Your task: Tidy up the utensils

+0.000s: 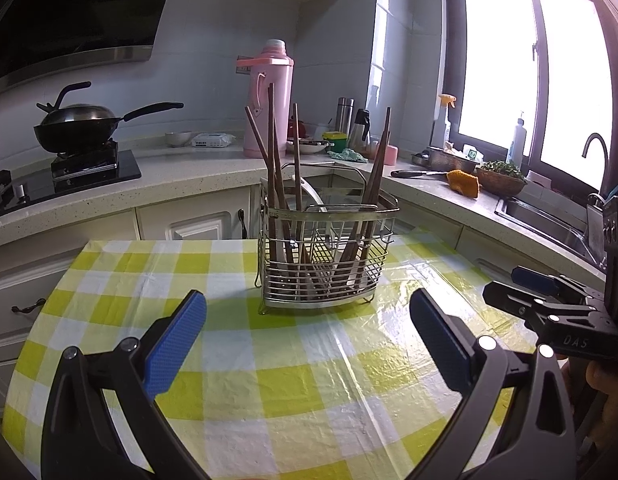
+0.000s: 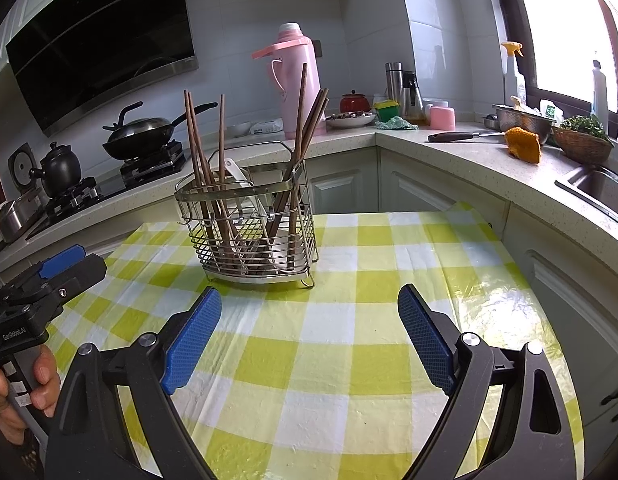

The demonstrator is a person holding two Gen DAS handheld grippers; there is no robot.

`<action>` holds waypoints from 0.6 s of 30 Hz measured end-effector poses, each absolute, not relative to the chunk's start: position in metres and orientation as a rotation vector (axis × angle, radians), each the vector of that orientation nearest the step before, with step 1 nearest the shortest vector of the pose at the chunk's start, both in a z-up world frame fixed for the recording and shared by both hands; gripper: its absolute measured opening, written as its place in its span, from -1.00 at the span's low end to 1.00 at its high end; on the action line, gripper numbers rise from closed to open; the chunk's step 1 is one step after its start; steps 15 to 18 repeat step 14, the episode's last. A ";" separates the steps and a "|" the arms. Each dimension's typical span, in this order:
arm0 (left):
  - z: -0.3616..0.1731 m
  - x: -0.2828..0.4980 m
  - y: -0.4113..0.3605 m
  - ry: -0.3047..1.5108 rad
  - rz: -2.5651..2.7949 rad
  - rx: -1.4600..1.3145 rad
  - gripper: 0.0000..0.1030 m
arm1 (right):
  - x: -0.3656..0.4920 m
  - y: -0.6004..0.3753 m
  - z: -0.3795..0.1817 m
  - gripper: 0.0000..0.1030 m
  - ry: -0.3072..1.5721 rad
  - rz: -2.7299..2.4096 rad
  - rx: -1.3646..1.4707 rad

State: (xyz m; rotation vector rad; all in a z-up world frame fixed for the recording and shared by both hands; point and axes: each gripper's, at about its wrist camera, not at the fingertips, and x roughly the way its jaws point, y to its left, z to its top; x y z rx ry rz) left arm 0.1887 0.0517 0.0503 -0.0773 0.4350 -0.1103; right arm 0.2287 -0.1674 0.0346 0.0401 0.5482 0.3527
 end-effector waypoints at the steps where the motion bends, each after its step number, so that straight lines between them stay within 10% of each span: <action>1: 0.050 0.189 0.052 0.438 -0.114 -0.081 0.91 | 0.229 -0.168 0.034 0.63 0.549 0.353 0.042; 18: 0.048 0.191 0.057 0.457 -0.111 -0.095 0.91 | 0.230 -0.171 0.031 0.63 0.559 0.356 0.051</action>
